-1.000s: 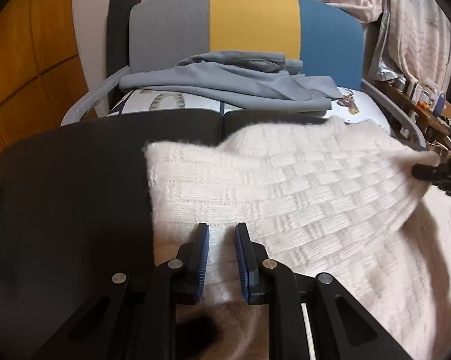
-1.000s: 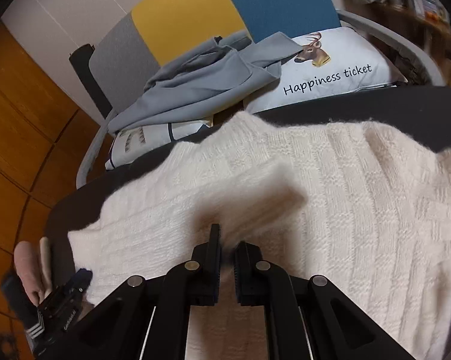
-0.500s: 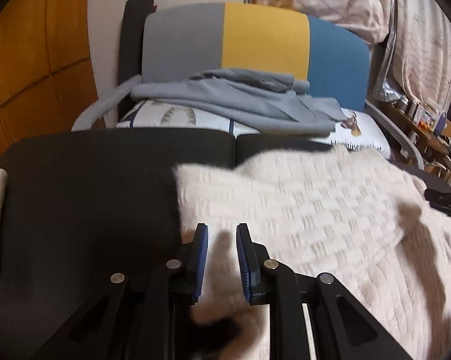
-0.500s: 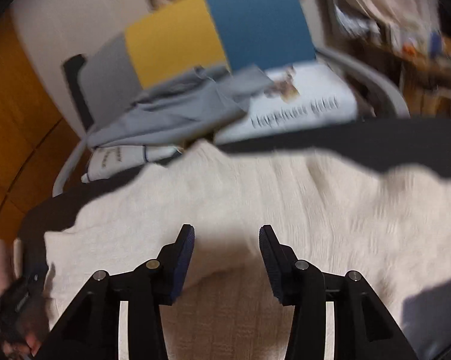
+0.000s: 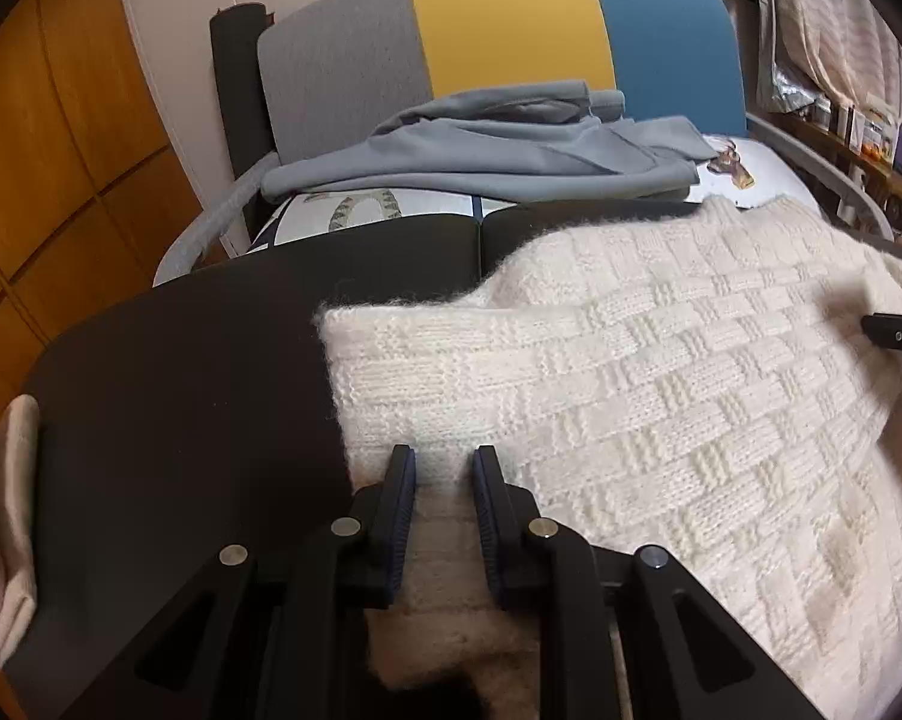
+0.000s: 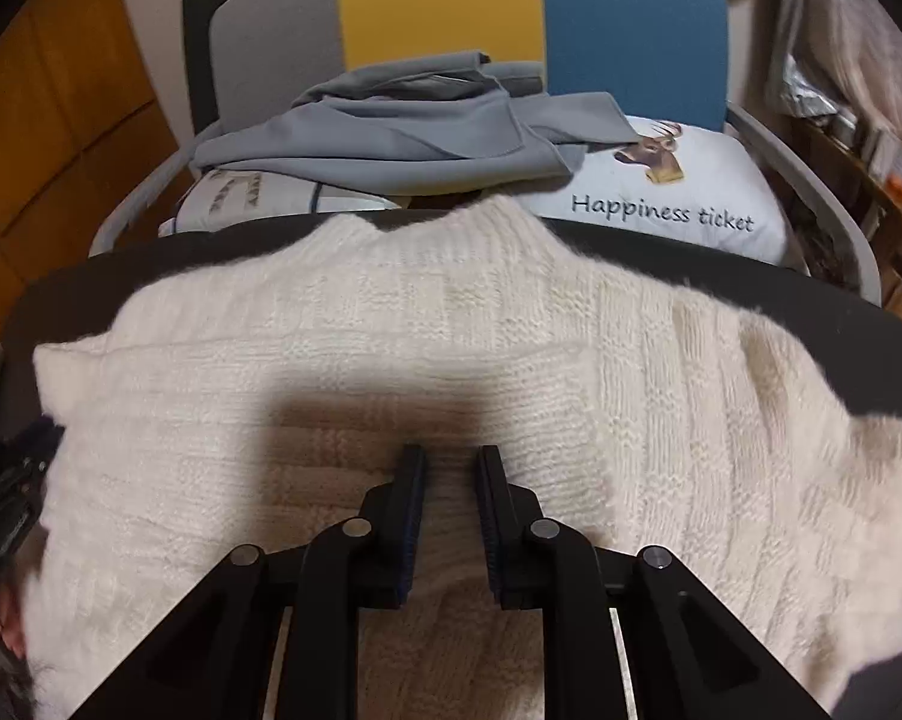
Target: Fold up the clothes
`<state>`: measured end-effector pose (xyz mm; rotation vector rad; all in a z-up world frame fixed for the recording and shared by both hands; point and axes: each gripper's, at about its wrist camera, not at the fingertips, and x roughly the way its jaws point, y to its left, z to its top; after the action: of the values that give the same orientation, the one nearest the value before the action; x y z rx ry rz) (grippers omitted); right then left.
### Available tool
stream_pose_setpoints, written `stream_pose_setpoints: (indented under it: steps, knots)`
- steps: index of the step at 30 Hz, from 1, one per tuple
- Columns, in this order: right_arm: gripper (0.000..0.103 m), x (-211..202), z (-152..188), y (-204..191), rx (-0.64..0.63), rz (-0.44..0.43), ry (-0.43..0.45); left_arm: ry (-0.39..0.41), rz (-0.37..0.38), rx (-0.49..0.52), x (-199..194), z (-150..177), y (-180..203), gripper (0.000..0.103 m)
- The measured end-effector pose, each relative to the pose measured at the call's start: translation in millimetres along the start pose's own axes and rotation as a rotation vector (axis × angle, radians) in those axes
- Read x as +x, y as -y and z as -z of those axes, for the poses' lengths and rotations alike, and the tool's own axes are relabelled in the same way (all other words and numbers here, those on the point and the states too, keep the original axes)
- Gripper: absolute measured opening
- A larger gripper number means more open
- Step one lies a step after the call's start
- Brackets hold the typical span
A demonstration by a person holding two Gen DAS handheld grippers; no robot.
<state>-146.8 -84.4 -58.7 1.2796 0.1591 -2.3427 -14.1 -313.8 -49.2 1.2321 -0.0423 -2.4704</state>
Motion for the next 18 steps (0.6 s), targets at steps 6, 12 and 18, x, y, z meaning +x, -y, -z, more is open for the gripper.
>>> stream_pose_setpoints:
  steps: [6, 12, 18]
  knots:
    - [0.051, -80, 16, 81, 0.202, -0.032, 0.124, 0.026, 0.152, -0.064, -33, -13, 25, 0.019]
    - [0.051, -141, 73, 216, 0.481, 0.171, 0.169, 0.001, 0.230, 0.017, -30, -2, 89, 0.019]
    - [0.064, -200, 136, 353, 0.784, 0.376, 0.204, 0.050, 0.178, 0.059, -31, 9, 105, 0.020]
